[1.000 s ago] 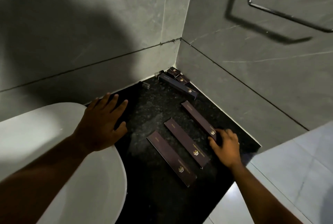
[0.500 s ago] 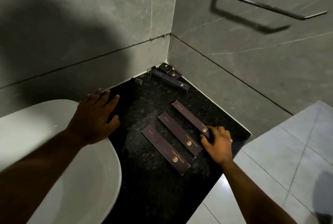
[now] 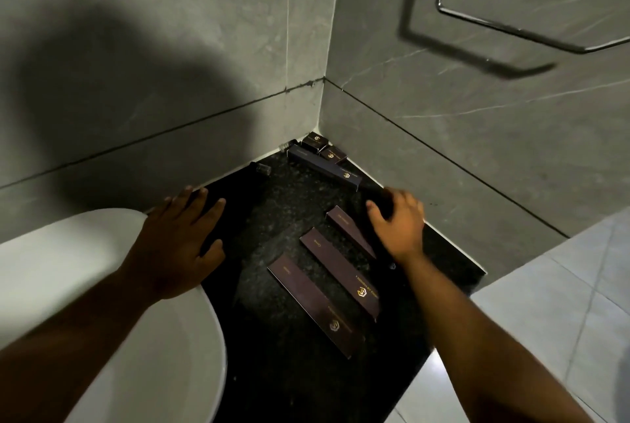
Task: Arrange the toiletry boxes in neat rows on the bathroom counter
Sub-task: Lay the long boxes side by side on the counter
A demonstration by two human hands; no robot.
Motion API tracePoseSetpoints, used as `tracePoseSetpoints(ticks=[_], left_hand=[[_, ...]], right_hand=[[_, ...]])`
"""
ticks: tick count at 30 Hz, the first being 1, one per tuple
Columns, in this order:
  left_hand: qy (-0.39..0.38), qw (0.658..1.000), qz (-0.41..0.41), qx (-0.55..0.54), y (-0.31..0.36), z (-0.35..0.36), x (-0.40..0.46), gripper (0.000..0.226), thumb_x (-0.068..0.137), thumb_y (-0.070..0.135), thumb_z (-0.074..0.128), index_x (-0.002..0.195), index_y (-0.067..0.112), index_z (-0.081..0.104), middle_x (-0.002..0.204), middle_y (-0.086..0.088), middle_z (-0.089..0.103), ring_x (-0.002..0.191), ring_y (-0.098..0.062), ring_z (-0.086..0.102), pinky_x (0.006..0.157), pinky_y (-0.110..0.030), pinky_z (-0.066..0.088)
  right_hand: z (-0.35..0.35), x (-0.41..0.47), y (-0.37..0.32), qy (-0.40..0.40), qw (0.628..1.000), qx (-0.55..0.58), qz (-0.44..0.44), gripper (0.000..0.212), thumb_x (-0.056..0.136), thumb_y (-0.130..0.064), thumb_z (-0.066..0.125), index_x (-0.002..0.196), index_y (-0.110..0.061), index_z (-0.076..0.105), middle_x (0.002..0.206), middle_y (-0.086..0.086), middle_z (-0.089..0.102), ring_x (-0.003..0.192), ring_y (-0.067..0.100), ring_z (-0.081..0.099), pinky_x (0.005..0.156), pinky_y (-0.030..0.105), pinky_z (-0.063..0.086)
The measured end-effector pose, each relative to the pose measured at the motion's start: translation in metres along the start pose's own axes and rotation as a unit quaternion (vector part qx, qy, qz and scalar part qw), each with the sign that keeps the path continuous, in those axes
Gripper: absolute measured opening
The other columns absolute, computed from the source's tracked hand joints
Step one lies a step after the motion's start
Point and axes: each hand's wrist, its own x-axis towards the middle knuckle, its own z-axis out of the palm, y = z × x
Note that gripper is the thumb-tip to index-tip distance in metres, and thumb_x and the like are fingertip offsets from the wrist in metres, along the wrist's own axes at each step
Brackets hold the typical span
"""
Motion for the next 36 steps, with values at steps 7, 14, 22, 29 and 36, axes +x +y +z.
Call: tracePoseSetpoints(ticks=[7, 14, 22, 29, 36], left_hand=[[0.009, 1.0, -0.001, -0.001, -0.001, 0.0, 0.0, 0.066, 0.081, 0.041, 0.039, 0.136, 0.007, 0.048, 0.138, -0.025, 0.047, 0.131, -0.043, 0.036, 0.101, -0.059, 0.03], [0.015, 1.0, -0.013, 0.012, -0.002, 0.001, 0.002, 0.068, 0.078, 0.042, 0.042, 0.137, 0.01, 0.049, 0.14, -0.022, 0.047, 0.134, -0.039, 0.033, 0.105, -0.049, 0.024], [0.01, 1.0, -0.005, 0.004, -0.005, 0.001, -0.001, 0.067, 0.08, 0.043, 0.04, 0.138, 0.009, 0.047, 0.14, -0.023, 0.046, 0.134, -0.041, 0.033, 0.104, -0.051, 0.025], [0.008, 1.0, -0.001, 0.001, -0.002, -0.001, 0.001, 0.066, 0.081, 0.042, 0.038, 0.136, 0.006, 0.048, 0.137, -0.025, 0.049, 0.13, -0.045, 0.036, 0.101, -0.058, 0.03], [0.003, 1.0, 0.001, -0.004, -0.002, 0.0, 0.001, 0.065, 0.081, 0.041, 0.039, 0.134, 0.004, 0.05, 0.134, -0.027, 0.051, 0.128, -0.047, 0.038, 0.098, -0.059, 0.035]], right_hand=[[0.044, 0.091, -0.036, -0.14, 0.972, -0.183, -0.048, 0.053, 0.086, -0.04, 0.059, 0.128, -0.01, 0.049, 0.133, 0.016, 0.051, 0.121, 0.039, 0.045, 0.101, 0.047, 0.041], [0.049, 0.085, -0.002, -0.176, 0.975, -0.126, -0.053, 0.032, 0.083, -0.024, 0.067, 0.11, -0.009, 0.063, 0.111, 0.019, 0.06, 0.102, 0.038, 0.059, 0.088, 0.039, 0.046], [-0.01, 0.008, 0.063, -0.126, 0.99, -0.057, 0.038, 0.045, 0.08, -0.02, 0.073, 0.12, -0.005, 0.063, 0.114, 0.022, 0.06, 0.103, 0.037, 0.061, 0.093, 0.035, 0.045], [-0.028, -0.033, 0.083, -0.081, 0.99, -0.031, 0.109, 0.049, 0.08, -0.022, 0.073, 0.124, -0.006, 0.058, 0.124, 0.019, 0.057, 0.113, 0.035, 0.056, 0.099, 0.043, 0.045], [-0.034, -0.042, 0.081, -0.088, 0.988, -0.022, 0.128, 0.051, 0.082, -0.022, 0.07, 0.129, -0.01, 0.055, 0.13, 0.015, 0.052, 0.121, 0.031, 0.05, 0.103, 0.041, 0.041]])
